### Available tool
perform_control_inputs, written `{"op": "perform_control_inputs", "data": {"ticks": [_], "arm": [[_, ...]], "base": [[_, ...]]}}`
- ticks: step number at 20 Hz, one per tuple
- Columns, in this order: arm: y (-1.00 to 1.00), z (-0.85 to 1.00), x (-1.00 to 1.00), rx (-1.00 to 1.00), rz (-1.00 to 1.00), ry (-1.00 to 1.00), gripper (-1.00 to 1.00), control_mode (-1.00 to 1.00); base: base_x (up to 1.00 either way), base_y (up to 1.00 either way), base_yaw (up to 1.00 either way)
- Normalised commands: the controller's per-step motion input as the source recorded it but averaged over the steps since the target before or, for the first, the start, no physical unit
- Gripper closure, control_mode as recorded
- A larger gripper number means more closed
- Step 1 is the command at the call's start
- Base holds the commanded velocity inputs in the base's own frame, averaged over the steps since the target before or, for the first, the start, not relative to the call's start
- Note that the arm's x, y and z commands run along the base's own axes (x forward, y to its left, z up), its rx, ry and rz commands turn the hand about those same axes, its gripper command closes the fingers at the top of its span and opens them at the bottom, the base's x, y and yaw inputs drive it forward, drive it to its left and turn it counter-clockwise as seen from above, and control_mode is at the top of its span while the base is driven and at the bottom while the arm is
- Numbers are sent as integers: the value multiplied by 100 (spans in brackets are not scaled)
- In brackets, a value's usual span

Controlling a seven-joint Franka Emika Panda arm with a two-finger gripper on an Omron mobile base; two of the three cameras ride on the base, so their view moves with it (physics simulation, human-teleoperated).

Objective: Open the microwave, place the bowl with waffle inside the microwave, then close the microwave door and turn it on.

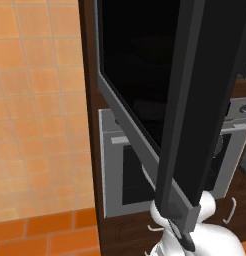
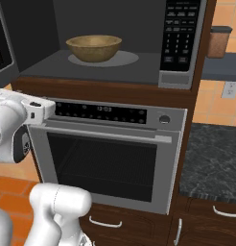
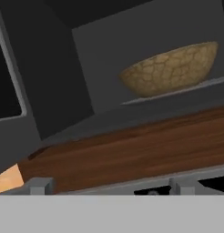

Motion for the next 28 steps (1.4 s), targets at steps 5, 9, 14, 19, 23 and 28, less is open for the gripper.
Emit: {"op": "perform_control_inputs", "data": {"ticks": [5, 9, 14, 19, 23, 28], "arm": [[8, -19, 43, -9, 0, -19, -100, -100], [45, -22, 15, -11, -2, -14, -100, -100], [55, -19, 0, -10, -5, -13, -100, -100], [57, 0, -35, -5, -8, -18, -100, -100], [70, 0, -57, -5, -10, -15, -100, -100], [67, 0, -80, -3, -11, -16, -100, -100]], "base": [[0, 0, 0], [0, 0, 0], [0, 0, 0], [0, 0, 0], [0, 0, 0], [0, 0, 0]]}}
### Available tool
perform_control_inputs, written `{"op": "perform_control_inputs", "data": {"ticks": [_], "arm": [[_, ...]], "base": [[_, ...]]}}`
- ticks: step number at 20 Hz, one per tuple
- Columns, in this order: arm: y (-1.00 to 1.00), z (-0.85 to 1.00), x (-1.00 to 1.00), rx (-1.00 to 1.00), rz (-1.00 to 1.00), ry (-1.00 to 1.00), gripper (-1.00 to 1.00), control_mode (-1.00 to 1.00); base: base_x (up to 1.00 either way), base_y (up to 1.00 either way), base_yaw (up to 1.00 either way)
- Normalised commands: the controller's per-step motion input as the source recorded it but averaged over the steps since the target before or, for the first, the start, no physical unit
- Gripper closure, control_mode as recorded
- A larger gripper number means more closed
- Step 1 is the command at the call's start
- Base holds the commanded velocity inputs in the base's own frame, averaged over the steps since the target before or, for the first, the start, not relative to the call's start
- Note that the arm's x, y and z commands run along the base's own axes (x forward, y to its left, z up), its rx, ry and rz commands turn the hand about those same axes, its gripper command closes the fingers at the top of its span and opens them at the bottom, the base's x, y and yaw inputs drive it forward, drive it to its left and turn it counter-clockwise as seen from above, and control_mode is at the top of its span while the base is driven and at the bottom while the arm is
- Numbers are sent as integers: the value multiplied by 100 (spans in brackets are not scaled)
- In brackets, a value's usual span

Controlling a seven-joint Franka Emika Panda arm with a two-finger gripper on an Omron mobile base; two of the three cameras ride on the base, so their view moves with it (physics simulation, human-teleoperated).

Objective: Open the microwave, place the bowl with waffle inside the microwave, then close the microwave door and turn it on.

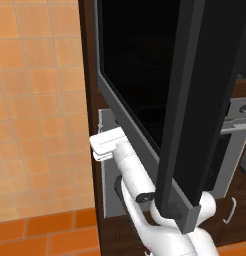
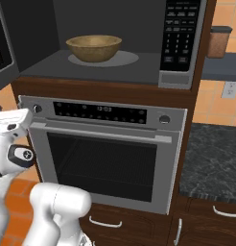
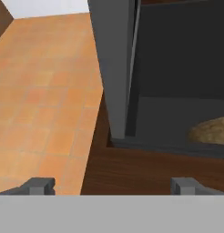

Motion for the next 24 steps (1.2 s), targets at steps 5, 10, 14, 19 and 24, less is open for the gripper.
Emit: {"op": "perform_control_inputs", "data": {"ticks": [5, 10, 14, 19, 24], "arm": [[75, 17, -92, -3, -16, -15, -100, -100], [78, 48, -41, -6, -16, -15, -100, -100], [77, 33, -50, -9, -13, -16, -100, -100], [64, 1, -76, -2, -20, -19, -100, -100], [40, 11, -100, 1, -25, -24, -100, -100]], "base": [[0, 0, 0], [0, 0, 0], [0, 0, 0], [0, 0, 0], [0, 0, 0]]}}
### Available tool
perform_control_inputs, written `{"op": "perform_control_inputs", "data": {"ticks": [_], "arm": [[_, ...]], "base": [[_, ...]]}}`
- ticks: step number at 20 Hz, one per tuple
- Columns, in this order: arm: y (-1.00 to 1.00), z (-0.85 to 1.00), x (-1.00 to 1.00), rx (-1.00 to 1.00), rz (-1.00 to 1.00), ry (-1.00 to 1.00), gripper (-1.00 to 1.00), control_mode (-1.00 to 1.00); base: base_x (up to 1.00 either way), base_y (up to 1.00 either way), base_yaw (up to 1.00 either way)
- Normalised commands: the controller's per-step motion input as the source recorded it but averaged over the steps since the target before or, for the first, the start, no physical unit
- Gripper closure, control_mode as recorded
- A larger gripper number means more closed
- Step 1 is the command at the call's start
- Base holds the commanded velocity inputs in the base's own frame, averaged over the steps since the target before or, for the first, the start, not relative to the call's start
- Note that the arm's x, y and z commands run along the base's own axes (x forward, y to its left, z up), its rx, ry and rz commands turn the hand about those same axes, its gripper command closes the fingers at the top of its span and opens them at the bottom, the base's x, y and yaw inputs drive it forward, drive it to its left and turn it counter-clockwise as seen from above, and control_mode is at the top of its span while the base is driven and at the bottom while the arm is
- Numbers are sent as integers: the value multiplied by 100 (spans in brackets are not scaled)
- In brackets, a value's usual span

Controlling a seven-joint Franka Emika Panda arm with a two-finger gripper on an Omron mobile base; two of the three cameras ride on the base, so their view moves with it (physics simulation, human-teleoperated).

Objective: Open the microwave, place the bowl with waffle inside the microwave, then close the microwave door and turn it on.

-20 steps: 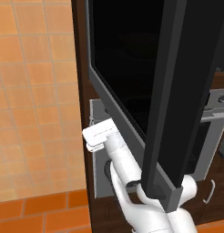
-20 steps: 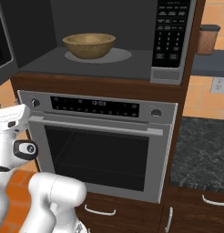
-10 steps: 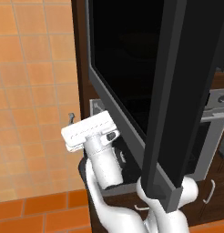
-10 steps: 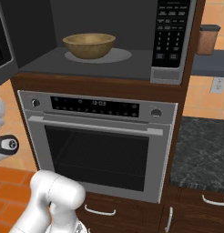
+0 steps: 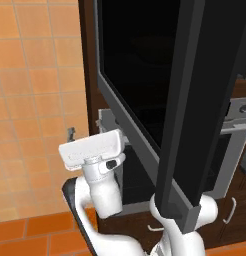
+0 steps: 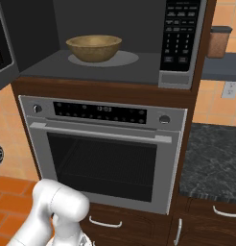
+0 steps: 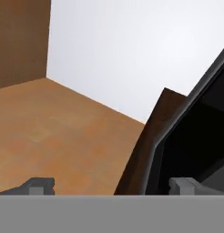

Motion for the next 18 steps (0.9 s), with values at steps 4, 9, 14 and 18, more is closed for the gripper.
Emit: {"op": "perform_control_inputs", "data": {"ticks": [4, 9, 14, 18], "arm": [[28, 29, -100, 4, -20, -20, -100, -100], [0, 19, -100, 13, -23, -22, -100, -100], [-17, 34, -79, 17, -29, -20, -100, -100], [-32, 34, -51, 11, -35, -14, -100, -100]], "base": [[0, 0, 0], [0, 0, 0], [0, 0, 0], [0, 0, 0]]}}
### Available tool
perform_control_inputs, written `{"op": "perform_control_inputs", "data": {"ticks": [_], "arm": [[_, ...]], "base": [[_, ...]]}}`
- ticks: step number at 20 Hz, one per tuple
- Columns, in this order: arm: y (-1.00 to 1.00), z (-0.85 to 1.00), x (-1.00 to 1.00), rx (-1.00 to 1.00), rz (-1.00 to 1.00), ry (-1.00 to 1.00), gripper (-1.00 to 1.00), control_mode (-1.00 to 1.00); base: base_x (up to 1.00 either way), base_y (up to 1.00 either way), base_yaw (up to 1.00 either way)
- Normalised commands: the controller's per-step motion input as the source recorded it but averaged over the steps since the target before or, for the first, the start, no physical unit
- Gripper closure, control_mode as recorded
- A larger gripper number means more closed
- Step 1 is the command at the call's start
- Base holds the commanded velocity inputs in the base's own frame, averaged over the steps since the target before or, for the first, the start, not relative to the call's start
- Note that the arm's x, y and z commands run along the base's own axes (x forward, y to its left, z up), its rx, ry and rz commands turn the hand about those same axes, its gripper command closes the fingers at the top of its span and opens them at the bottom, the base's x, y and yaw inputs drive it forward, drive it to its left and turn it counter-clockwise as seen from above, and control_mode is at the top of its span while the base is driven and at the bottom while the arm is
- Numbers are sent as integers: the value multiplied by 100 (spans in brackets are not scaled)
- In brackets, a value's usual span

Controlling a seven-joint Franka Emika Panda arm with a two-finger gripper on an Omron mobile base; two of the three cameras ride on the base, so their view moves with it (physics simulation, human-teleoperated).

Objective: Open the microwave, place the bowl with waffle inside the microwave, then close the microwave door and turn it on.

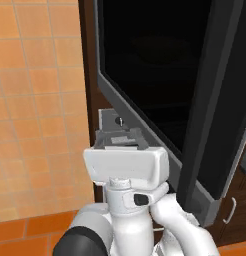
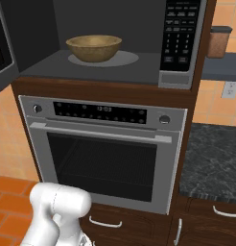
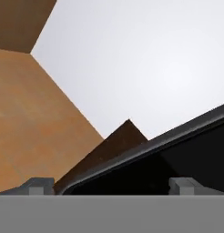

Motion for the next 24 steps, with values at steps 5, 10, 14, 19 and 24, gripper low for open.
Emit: {"op": "perform_control_inputs", "data": {"ticks": [5, 10, 14, 19, 24], "arm": [[-45, 33, -43, 12, -35, -7, -100, -100], [-60, 32, -19, 18, -32, -3, -100, -100], [-76, 2, 0, 25, -6, -6, -100, -100], [-82, 0, 7, 37, 0, -5, -100, -100], [-42, 6, 29, 32, 0, 0, -100, -100]], "base": [[0, 0, 0], [0, 0, 0], [0, 0, 0], [0, 0, 0], [0, 0, 0]]}}
